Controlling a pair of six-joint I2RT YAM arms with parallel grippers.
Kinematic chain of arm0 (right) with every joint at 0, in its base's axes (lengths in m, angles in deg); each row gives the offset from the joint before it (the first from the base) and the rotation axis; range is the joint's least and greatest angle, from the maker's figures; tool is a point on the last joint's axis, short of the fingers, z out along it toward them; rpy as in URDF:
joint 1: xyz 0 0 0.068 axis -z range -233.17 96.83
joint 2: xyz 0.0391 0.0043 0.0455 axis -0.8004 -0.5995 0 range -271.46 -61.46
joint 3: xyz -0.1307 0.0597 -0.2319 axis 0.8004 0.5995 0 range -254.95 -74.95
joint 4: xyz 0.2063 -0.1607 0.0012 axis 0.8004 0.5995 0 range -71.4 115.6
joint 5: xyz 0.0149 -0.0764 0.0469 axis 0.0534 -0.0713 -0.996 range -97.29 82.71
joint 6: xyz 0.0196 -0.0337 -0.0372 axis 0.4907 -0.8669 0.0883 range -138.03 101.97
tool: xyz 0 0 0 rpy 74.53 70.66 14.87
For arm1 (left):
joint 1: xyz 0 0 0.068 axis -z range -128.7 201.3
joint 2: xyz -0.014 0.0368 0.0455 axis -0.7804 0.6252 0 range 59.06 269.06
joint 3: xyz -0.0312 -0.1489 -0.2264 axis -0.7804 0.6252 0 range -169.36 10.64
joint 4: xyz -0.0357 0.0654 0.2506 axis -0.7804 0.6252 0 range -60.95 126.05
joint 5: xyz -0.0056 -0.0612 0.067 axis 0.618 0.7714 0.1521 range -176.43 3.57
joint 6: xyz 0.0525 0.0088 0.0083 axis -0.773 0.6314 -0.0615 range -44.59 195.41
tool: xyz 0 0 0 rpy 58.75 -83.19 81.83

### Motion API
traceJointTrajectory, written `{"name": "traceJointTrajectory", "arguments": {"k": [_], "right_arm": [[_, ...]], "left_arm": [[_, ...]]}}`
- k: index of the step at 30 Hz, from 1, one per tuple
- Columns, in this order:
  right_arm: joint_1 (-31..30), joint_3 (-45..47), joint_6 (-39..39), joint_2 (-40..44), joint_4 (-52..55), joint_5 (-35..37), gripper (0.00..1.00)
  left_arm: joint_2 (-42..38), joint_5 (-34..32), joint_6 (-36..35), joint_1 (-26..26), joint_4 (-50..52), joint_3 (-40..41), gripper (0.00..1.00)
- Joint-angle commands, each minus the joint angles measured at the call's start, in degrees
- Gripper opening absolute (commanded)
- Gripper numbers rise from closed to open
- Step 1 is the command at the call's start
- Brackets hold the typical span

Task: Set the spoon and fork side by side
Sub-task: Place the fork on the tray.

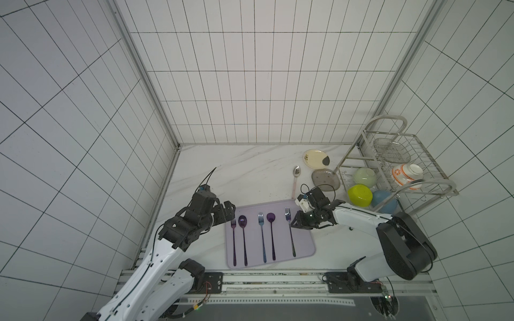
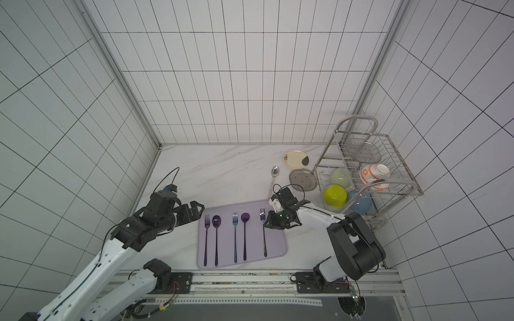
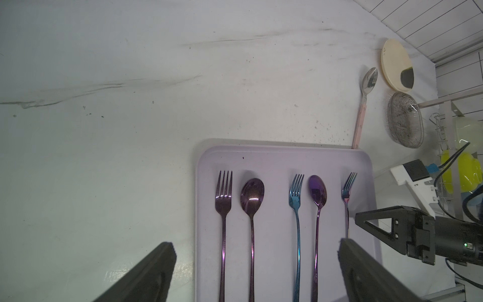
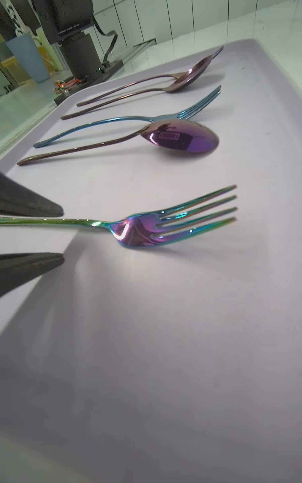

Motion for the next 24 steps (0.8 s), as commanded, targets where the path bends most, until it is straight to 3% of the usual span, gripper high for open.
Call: {"name": "traceJointTrajectory", "arguments": {"k": [1,3,7,14,24], "right_arm": [[-2.33,-5.18,-1.35,3.13,11.61,6.90,0.32],[-5.02,-7.87,0.14,4.05,15.90,11.05,0.38],[-12.56,-12.82,4.83,3.21,21.52,19.08,0.41],[-24.20,-24.14,11.06,-9.03,23.30,27.20,0.41],[-31.25,-38.10,14.93,-24.51,29.07,31.81,0.35]], "left_arm": [[-0.66,-0.50,-0.51,0.12,-0.92,0.38,0.98],[-0.91,-1.42,-0.26,0.11,-0.67,0.31,0.99],[-1.31,-4.77,0.90,0.08,0.85,-0.48,0.99],[-5.43,-13.64,4.34,-0.02,5.17,-1.70,0.98],[-9.68,-13.92,4.56,0.03,6.46,-2.15,0.98]]}}
